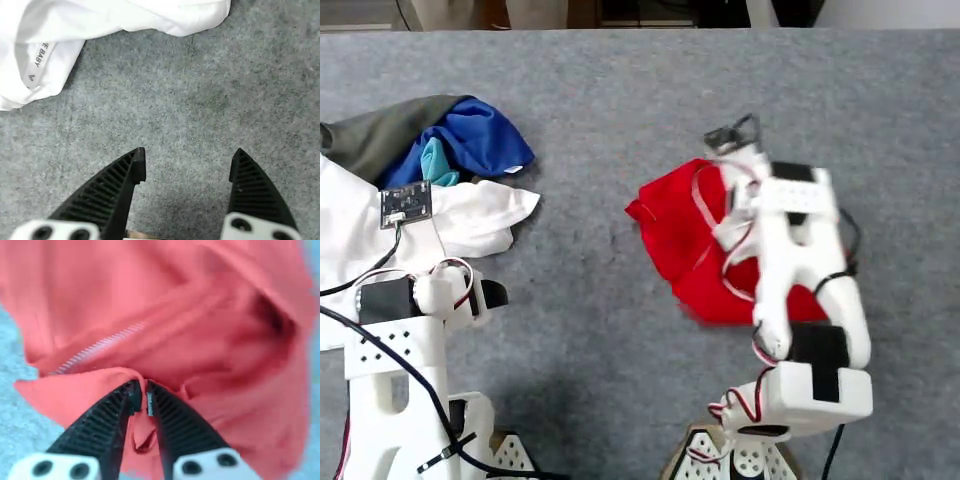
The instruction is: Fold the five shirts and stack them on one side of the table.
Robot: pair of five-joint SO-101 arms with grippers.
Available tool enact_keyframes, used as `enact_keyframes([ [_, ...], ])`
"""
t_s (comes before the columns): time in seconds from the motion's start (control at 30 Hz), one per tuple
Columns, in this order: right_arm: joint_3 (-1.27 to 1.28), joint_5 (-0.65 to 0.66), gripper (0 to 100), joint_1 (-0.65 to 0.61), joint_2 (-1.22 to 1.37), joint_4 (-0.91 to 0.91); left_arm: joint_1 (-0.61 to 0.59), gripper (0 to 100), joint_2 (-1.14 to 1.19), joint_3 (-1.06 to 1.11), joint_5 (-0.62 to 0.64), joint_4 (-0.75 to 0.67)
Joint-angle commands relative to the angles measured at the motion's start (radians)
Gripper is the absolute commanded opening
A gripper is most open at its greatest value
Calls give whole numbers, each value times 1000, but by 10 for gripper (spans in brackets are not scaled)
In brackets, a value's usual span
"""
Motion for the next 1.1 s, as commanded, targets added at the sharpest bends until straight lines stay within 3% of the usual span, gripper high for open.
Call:
enact_keyframes([
  [0.0,-160,86,2,88,-25,130,-9,278,-13,-11,-9,-14],
  [0.27,-430,318,2,344,-122,311,-3,278,-12,-14,-9,-44],
  [0.53,-473,436,2,616,-68,183,25,278,-10,-15,-6,-103],
  [0.83,-361,427,2,794,150,-49,397,278,38,-187,28,-101],
  [1.07,-328,264,2,797,300,-163,603,278,513,-511,37,-106],
])
